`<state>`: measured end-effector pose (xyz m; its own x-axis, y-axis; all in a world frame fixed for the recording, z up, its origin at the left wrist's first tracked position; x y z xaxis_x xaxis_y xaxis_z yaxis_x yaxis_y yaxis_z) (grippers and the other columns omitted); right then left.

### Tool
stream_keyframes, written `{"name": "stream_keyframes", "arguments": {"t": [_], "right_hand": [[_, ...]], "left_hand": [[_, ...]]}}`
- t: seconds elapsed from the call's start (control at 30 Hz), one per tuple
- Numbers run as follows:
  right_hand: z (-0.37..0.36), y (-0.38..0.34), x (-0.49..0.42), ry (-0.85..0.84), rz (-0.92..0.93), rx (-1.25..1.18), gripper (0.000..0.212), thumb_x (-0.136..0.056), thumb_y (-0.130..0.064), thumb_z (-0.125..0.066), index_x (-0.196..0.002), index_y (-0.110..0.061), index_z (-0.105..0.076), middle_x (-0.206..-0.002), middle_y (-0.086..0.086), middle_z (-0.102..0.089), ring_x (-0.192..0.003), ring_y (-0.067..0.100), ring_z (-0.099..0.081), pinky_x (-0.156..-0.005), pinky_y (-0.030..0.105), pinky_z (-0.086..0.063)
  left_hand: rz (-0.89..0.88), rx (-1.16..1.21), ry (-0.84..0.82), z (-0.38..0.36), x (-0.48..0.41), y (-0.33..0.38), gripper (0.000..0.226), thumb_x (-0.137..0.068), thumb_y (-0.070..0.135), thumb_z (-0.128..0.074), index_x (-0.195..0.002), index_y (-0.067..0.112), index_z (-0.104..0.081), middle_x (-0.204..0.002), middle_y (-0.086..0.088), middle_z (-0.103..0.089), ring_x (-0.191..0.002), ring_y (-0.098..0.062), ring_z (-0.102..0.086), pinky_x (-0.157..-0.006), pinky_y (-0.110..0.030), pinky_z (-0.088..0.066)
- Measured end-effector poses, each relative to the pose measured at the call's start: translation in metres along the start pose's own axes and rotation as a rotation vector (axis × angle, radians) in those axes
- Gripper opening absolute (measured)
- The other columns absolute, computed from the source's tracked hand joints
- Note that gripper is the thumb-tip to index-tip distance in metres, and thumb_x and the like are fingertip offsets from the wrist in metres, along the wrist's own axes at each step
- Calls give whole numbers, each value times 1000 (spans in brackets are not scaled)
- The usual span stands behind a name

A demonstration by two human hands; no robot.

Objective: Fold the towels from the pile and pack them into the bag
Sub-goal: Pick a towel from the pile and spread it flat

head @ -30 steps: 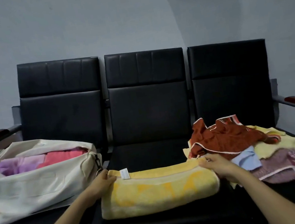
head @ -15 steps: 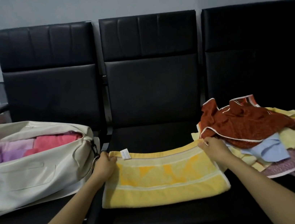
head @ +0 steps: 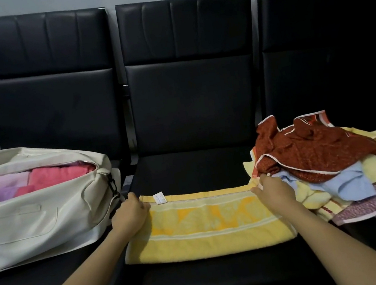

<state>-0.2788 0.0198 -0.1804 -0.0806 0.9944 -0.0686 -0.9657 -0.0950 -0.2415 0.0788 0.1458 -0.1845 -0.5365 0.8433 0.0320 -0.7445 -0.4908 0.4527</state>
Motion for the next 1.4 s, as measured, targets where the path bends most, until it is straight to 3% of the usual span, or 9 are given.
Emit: {"name": "stream_keyframes", "arguments": {"t": [0.17,0.3,0.4,0.67,0.93,1.03,1.1,1.27,1.4], "right_hand": [[15,-37,12,115,218,175,45,-95,-33,-54,-133,-15,-39,-132,7,-43,-122,26,-41,-94,34,-39],[-2,-74,42,-176,478,-222,39,-97,-37,-51,-132,-21,-51,-136,-4,-44,-133,15,-36,-109,30,-32],[-20,-89,66,-355,674,-48,50,-101,-41,-41,-148,-29,-32,-157,-7,-23,-148,14,-8,-119,32,-10],[-55,-102,84,-554,693,171,93,-69,-84,-10,-151,-43,4,-160,-9,17,-145,13,22,-116,48,16],[-78,-155,92,-542,763,89,68,-96,-56,-34,-154,-35,-5,-162,0,10,-147,19,17,-116,54,12],[-61,-150,73,-567,636,-301,53,-95,-30,-47,-146,-27,-35,-151,0,-34,-140,20,-29,-117,44,-23],[-39,-129,50,-448,439,-503,32,-98,-19,-44,-127,-20,-58,-123,-2,-60,-114,15,-55,-97,29,-44],[-29,-61,26,-391,-81,-877,29,-102,-20,-38,-96,-4,-61,-73,10,-66,-61,18,-60,-60,28,-49],[-27,-50,33,-418,-187,-820,50,-100,-49,-36,-101,-6,-62,-87,9,-66,-82,22,-62,-79,32,-50]], "left_hand": [[123,-181,-206,-9,9,-9,77,-92,59,-45,-138,-1,-35,-140,-16,-46,-124,-29,-49,-96,-35,-41],[136,-159,-317,-9,19,-6,67,-87,55,-58,-129,3,-49,-116,-6,-58,-100,-18,-54,-77,-22,-42],[53,-85,-236,-5,18,1,51,-92,43,-57,-122,3,-51,-103,-4,-59,-93,-19,-54,-70,-23,-40],[21,800,-85,32,13,9,28,-91,32,-62,-108,11,-55,-102,-9,-64,-93,-23,-63,-82,-39,-51],[3,1141,-280,9,30,72,34,-93,28,-61,-119,9,-52,-108,-14,-65,-89,-25,-67,-67,-35,-56],[11,1104,-283,-6,33,83,34,-94,28,-60,-120,7,-53,-107,-14,-65,-90,-25,-67,-69,-35,-56],[-7,1055,-325,-17,36,91,34,-94,24,-60,-122,6,-53,-107,-14,-66,-93,-26,-67,-78,-39,-57],[-63,988,-542,-45,57,124,35,-93,16,-61,-125,7,-51,-102,-15,-67,-85,-22,-68,-72,-34,-58],[-76,956,-732,-66,76,145,35,-100,25,-48,-129,5,-44,-115,-14,-62,-92,-24,-64,-80,-34,-55]]}}
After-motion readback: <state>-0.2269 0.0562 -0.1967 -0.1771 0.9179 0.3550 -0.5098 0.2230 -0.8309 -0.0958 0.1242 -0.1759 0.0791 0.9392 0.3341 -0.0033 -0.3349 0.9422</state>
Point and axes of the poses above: each hand's wrist, its own x-axis away from the middle knuckle, its own z-axis out of the back of the hand, y = z × x, the point moved 7 cm from there along -x, towards the middle knuckle
